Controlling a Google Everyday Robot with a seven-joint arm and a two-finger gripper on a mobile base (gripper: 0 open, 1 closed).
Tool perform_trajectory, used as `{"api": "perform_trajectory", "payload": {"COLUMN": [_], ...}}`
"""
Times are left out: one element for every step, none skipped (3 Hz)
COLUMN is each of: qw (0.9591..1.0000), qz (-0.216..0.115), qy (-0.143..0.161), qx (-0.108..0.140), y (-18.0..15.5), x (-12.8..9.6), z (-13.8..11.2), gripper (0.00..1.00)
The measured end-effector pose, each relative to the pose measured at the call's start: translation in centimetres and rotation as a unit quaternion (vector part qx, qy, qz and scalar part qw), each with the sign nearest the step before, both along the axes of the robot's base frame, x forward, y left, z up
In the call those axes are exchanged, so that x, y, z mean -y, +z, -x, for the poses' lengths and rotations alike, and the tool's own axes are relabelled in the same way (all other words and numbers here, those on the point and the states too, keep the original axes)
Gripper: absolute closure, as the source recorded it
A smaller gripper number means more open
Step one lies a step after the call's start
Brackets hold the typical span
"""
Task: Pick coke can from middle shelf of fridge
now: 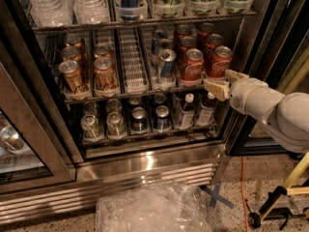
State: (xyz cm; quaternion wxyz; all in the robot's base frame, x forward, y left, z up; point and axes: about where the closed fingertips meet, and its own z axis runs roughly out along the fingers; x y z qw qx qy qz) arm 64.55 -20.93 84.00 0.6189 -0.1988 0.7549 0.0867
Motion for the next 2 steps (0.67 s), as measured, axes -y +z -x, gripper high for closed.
{"api": "perform_trajectory", "payload": {"qw": [0.9997,0.9989], "qz": [-0.002,-0.006], "qy": [-0.015,-0.027], "qx": [0.02,0.037], "y": [-0.1,0.1], "x": [0.5,0.9], "z": [-1.5,-2.7], "gripper": [0.3,0.31]}}
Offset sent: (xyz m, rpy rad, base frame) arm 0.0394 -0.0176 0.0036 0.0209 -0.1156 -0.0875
